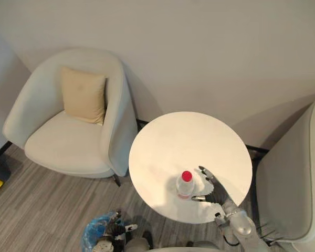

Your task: Gather rubbish on tea table into small bin, then transfer packed bag to large trash can.

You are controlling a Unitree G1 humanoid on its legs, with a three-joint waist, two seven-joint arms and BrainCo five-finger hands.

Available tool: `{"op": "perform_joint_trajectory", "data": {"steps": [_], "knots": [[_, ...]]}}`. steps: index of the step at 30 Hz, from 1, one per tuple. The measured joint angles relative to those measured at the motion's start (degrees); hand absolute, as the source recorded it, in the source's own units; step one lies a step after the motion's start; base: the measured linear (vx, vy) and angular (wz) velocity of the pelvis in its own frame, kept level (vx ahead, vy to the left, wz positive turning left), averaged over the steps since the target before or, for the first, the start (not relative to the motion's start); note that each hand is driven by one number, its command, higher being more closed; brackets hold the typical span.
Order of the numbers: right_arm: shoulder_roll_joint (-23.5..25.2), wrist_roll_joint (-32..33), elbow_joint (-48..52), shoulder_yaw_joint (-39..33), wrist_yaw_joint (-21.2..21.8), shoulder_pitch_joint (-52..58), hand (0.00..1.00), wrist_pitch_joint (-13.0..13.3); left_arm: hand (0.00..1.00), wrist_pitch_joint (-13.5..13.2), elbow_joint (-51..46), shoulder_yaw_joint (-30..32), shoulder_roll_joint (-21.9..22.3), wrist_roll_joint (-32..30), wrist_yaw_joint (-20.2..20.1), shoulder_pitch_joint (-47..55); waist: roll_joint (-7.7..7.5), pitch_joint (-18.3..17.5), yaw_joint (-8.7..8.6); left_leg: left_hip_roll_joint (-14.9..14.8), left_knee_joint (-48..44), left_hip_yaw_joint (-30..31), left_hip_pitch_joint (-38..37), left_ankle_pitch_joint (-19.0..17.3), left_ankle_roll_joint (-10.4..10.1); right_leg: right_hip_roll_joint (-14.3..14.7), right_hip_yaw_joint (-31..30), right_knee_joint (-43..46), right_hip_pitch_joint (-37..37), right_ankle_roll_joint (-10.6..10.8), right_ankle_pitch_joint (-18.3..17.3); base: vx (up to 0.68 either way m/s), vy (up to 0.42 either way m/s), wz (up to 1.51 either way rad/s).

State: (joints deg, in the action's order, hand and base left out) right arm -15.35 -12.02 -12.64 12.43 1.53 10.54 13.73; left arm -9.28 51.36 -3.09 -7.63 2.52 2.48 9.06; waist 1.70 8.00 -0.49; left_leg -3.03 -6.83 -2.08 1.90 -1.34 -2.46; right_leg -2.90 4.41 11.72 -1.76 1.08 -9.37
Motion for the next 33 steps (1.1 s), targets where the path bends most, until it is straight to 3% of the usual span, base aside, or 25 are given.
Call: {"op": "perform_joint_trajectory", "data": {"steps": [5, 6, 9, 16, 20, 30, 33], "knots": [[0.1, -1.6, -4.3, 3.8, -0.2, -6.0, 0.00, -0.1, 0.00, -0.1, 0.0, 0.1, -0.5, 0.0, 0.0, 0.4, 0.67, 0.4, 1.47, 0.2, 0.9, 1.4, 0.5, 0.8, -0.3, -0.1, 1.5, -0.4, 0.0, -0.2, 0.1, -0.04, -0.016, 0.15], [0.2, -1.6, -4.8, 4.2, -0.2, -6.7, 1.00, -0.1, 0.00, -0.1, 0.0, 0.2, -0.6, 0.0, 0.0, 0.6, 0.67, 0.4, 1.40, 0.3, 0.9, 1.9, 0.9, 0.8, -0.4, -0.1, 1.9, -0.6, 0.1, -0.1, 0.1, 0.00, -0.016, 0.29], [0.7, -1.6, -7.7, 4.1, -0.9, -10.6, 1.00, 0.0, 0.00, -0.1, 0.0, 0.6, -1.0, 0.0, 0.1, 1.1, 0.88, 1.6, 1.52, 0.8, 0.8, 3.4, 2.0, 1.1, -0.4, -0.3, 3.5, -1.0, 0.1, -0.1, 0.3, 0.01, -0.013, 0.26], [1.5, -0.1, -14.1, 2.3, -6.9, -22.0, 1.00, -1.2, 0.00, -0.1, -0.2, 1.0, -0.4, -0.1, 0.4, 1.0, 2.77, 5.1, 4.82, 1.2, -0.3, 5.2, 5.5, 1.8, 0.1, -0.5, 5.8, -1.0, 1.7, 0.0, 0.5, 0.01, -0.012, 0.19], [2.0, 1.3, -13.4, 1.3, -7.9, -22.3, 1.00, -1.3, 0.00, -0.2, -0.3, 1.0, -0.4, -0.1, 0.7, 1.0, 2.83, 5.3, 4.54, 1.3, -0.3, 5.3, 6.0, 1.8, 0.1, -0.7, 5.9, -1.0, 2.1, 0.0, 0.5, 0.03, -0.008, 0.02], [4.4, 2.4, 5.4, -0.2, -8.1, -16.1, 1.00, -0.4, 0.00, -0.2, -1.4, 1.4, 0.0, -0.1, 1.4, 0.3, 2.02, 6.7, 4.10, 0.0, -2.0, 0.3, 6.8, 0.2, 0.5, 0.1, -0.3, 0.9, 5.5, 0.5, 1.1, -0.03, 0.003, -0.31], [4.8, 2.4, 8.2, -0.8, -9.1, -14.9, 1.00, -0.4, 0.00, -0.2, -2.6, 1.4, -0.1, 0.2, 1.7, -2.1, 1.72, 6.9, 3.77, -0.1, -7.8, 1.2, 10.4, -1.6, 1.3, 0.3, -1.6, 6.3, 7.7, 2.6, -1.2, -0.08, 0.007, 0.28]]}}
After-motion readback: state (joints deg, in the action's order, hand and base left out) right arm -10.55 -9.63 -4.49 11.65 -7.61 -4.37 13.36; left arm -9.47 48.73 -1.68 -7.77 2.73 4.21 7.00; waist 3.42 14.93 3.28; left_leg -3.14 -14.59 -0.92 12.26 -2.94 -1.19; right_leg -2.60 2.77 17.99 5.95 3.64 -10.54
